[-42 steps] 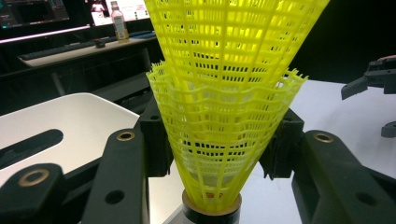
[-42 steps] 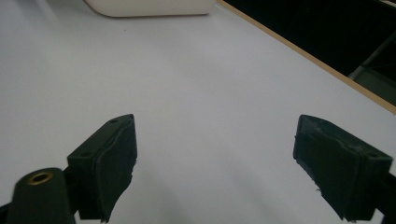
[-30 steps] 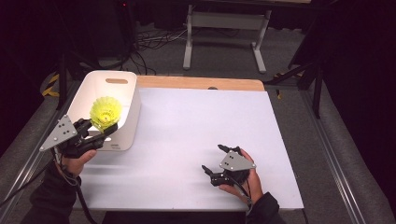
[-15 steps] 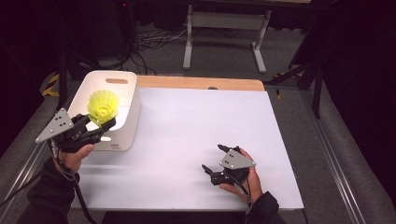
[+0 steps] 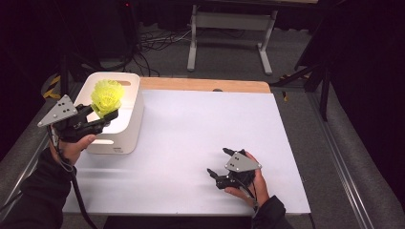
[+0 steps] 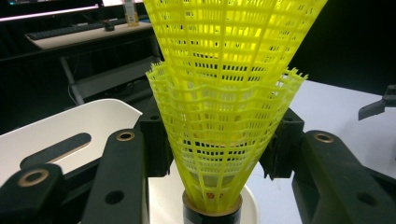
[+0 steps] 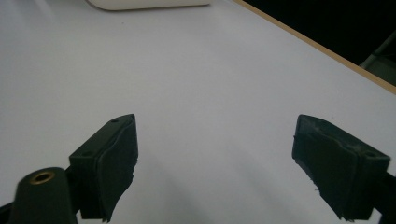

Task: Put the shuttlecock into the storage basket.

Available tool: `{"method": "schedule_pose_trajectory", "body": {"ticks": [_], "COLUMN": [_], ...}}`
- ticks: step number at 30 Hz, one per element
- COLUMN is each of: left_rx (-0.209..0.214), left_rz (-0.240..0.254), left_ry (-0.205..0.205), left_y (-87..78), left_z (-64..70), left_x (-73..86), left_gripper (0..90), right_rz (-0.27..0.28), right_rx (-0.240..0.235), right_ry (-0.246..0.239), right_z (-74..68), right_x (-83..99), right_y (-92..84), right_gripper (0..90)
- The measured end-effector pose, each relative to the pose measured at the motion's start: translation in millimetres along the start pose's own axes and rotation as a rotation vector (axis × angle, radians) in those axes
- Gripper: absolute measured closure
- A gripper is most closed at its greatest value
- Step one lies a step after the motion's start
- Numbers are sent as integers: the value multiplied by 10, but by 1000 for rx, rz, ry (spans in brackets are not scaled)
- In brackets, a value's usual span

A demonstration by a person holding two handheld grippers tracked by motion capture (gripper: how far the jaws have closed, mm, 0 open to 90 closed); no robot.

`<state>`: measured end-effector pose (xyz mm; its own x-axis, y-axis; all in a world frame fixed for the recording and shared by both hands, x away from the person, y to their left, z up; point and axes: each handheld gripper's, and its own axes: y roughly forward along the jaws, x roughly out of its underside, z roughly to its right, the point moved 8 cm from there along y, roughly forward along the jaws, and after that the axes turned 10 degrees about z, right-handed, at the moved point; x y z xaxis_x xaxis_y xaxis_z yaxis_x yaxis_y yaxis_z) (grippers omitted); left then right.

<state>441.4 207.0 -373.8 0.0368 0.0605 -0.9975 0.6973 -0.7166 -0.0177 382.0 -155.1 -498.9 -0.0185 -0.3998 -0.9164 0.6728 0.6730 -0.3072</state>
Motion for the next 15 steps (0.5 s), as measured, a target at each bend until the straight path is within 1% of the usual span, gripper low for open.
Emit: {"method": "schedule_pose_trajectory", "body": {"ticks": [1,5,7,8,9,10,11,12,15], "left_rx": [0,-1,-10,-15,-18,-25,-27,-22,-27], "left_rz": [-2,-17,-24,-28,-31,-37,-39,-46,-52], "left_ry": [5,-3,3,-4,-5,2,0,5,22], "left_y": [15,88,120,144,159,175,196,220,278], "left_z": [-8,-62,-98,-122,-136,-156,-165,-175,-210], "left_x": [1,-4,-13,-18,-21,-27,-36,-48,-89], "left_gripper": [539,541,541,545,547,549,549,554,557], "right_rz": [-2,-5,-8,-9,-6,-9,-9,-15,-19], "right_rx": [-1,0,0,2,3,4,4,4,2], "right_ry": [0,3,2,-1,8,6,6,4,3], "right_z": [3,12,15,21,30,36,36,41,40], "right_x": [4,12,17,18,19,25,25,36,42], "right_y": [0,3,6,6,5,6,6,15,22], "right_gripper": [154,154,154,154,154,155,155,156,155]}}
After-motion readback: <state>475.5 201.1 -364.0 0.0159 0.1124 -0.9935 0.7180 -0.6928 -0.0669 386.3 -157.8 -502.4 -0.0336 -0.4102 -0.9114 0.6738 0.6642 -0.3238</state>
